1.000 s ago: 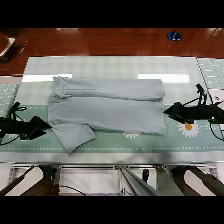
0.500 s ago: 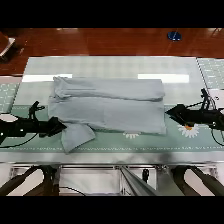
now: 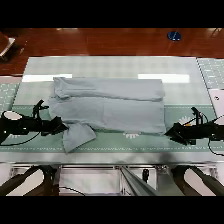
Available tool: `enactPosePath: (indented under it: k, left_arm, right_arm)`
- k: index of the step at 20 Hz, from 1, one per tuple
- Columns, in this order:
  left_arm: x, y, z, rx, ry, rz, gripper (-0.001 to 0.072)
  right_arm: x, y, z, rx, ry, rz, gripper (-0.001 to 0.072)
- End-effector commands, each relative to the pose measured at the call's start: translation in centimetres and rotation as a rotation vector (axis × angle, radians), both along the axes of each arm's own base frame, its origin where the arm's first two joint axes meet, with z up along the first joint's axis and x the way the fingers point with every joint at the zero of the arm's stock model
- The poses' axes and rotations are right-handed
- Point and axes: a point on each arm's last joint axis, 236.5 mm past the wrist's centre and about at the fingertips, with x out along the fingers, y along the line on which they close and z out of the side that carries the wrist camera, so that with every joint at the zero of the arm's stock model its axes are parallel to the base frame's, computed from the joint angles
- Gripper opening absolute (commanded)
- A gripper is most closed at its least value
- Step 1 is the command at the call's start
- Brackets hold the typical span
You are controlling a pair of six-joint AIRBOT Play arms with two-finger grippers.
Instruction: Fold the shirts.
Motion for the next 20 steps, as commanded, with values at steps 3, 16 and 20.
enactPosePath:
  k: [3,16,20]
  left_arm:
    - [-0.1,-0.3,0.2,-0.013,0.007,-0.006,0.002]
    - [9.5,2.9,7.9,0.053,-0.248,0.04,0.0019]
    - [16.7,3.2,9.7,0.062,-0.298,0.05,0.0019]
  right_arm:
    - [3.6,2.4,-1.2,0.035,-0.051,-0.076,0.0415]
    - [14.4,3.1,5.6,-0.021,-0.314,0.121,0.0025]
    - [19.3,2.1,6.5,-0.035,-0.343,0.111,0.0025]
